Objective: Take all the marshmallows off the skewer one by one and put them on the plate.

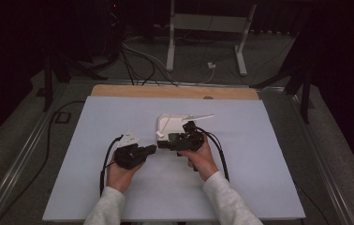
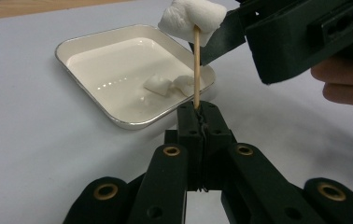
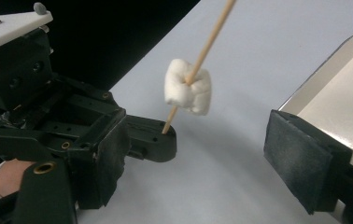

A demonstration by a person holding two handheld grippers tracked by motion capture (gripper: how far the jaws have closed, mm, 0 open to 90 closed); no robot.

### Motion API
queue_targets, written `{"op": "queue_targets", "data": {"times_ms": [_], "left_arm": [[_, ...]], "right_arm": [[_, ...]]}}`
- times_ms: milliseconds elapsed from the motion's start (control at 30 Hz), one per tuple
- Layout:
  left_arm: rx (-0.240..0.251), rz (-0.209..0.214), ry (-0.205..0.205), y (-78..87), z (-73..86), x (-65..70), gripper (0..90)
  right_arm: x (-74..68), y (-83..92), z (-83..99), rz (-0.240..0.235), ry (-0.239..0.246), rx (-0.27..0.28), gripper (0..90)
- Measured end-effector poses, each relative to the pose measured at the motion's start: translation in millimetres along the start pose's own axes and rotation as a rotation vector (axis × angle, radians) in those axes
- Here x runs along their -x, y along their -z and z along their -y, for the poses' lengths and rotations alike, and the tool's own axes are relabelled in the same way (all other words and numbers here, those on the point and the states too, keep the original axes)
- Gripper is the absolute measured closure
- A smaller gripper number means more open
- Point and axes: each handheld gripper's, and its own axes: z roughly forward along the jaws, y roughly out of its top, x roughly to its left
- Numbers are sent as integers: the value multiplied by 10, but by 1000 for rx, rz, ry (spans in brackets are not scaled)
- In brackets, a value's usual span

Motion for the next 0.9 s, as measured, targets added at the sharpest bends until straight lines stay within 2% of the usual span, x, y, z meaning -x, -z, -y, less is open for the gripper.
{"op": "queue_targets", "data": {"times_ms": [67,267,400,533,633,767,833,900], "left_arm": [[3,4,1,-13,-2,11,900],[18,16,6,-16,-6,21,900],[25,27,5,-20,-6,30,900],[34,31,9,-14,-8,31,900],[41,30,7,-11,-7,34,900],[24,27,-2,-33,4,57,900],[21,34,-1,-45,22,62,900],[15,39,-8,-59,22,77,900]], "right_arm": [[-12,-13,4,-19,-5,-3,271],[-2,-56,16,-67,-43,-5,498],[22,-61,9,-92,-89,14,630],[21,-49,12,-84,-84,37,786],[29,-24,12,-105,-97,70,821],[29,8,10,-96,-107,104,832],[58,61,-6,-88,-132,147,837],[95,116,-22,-91,-150,166,839]]}}
